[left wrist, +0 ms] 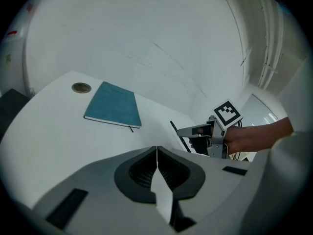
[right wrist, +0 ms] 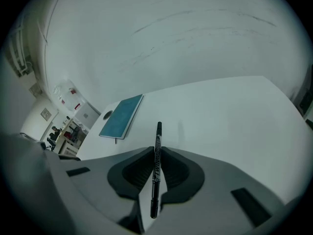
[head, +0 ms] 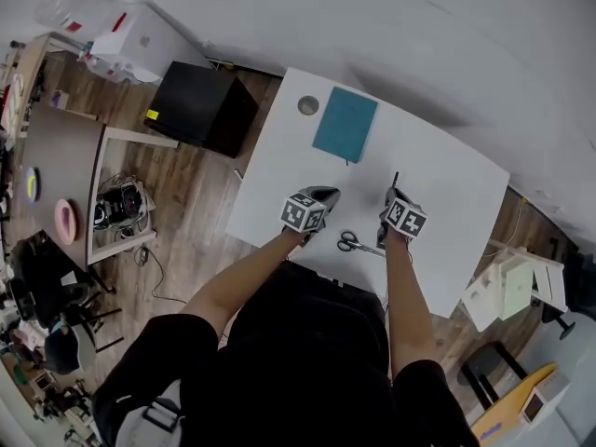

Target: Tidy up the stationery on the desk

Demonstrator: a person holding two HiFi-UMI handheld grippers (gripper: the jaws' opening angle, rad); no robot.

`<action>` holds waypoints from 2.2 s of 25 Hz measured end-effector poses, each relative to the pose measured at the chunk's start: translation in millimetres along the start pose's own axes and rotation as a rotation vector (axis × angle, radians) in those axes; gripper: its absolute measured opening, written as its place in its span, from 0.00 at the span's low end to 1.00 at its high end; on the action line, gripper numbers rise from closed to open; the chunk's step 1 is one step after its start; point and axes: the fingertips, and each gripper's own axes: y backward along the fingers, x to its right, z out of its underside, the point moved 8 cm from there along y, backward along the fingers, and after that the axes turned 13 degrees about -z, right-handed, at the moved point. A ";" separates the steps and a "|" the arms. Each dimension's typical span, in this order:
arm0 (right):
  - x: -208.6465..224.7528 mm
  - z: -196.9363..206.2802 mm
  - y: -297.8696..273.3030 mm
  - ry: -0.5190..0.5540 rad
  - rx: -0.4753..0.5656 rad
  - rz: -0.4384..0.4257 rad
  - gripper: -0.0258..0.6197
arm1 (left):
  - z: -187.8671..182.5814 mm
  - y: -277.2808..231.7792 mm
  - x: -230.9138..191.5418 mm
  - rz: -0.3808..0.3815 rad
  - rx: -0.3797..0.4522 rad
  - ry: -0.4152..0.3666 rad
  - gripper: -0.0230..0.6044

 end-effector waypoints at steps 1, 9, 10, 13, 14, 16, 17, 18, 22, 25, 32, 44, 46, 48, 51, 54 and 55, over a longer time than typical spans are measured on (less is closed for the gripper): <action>-5.8 -5.2 -7.8 0.001 0.000 -0.003 0.13 | -3.7 -0.5 -4.6 0.002 0.003 0.004 0.06; -36.0 -45.1 -58.2 -0.018 0.018 -0.009 0.13 | -25.2 -13.7 -39.8 -0.065 0.006 0.021 0.06; -37.3 -48.9 -64.4 -0.025 0.019 -0.007 0.13 | -27.7 -16.3 -42.8 -0.063 0.007 0.029 0.06; -42.8 -58.8 -83.9 -0.026 0.014 -0.009 0.13 | -35.0 -20.0 -50.0 -0.060 0.007 0.028 0.06; -45.5 -61.9 -90.4 -0.013 0.008 -0.012 0.13 | -37.0 -20.0 -51.7 -0.059 0.011 0.024 0.06; -50.2 -67.7 -101.6 0.016 -0.009 -0.013 0.13 | -39.2 -19.7 -54.0 -0.053 0.020 0.024 0.06; -51.7 -70.8 -106.4 0.023 -0.014 -0.011 0.13 | -39.0 -19.5 -54.8 -0.049 0.022 0.028 0.06; -52.6 -74.1 -110.8 0.023 -0.014 -0.008 0.13 | -38.1 -19.2 -56.0 -0.047 0.021 0.033 0.06; -50.5 -87.5 -127.5 -0.030 0.009 -0.016 0.13 | -36.1 -18.1 -62.7 -0.056 0.019 0.037 0.06; -44.3 -91.9 -135.5 -0.104 0.032 -0.027 0.13 | -36.0 -16.3 -68.1 -0.061 0.026 0.064 0.06; -38.7 -92.6 -138.3 -0.156 0.115 -0.076 0.13 | -27.2 -6.3 -78.4 -0.086 0.049 0.082 0.06; -37.7 -87.2 -136.3 -0.157 0.103 -0.122 0.13 | -25.8 -3.6 -72.2 -0.079 0.047 0.072 0.06; -37.5 -88.7 -136.6 -0.153 0.111 -0.125 0.13 | -28.2 -1.6 -67.8 -0.075 0.057 0.064 0.06; -37.3 -89.1 -136.5 -0.162 0.122 -0.131 0.13 | -28.5 0.8 -65.4 -0.075 0.062 0.066 0.06; -38.6 -88.2 -134.4 -0.181 0.133 -0.142 0.13 | -26.1 4.4 -63.9 -0.077 0.065 0.067 0.06; -40.8 -85.6 -126.0 -0.181 0.147 -0.140 0.13 | -20.9 8.7 -60.8 -0.075 0.064 0.059 0.06; -40.6 -84.7 -122.2 -0.180 0.154 -0.142 0.13 | -19.0 9.2 -59.2 -0.074 0.062 0.055 0.06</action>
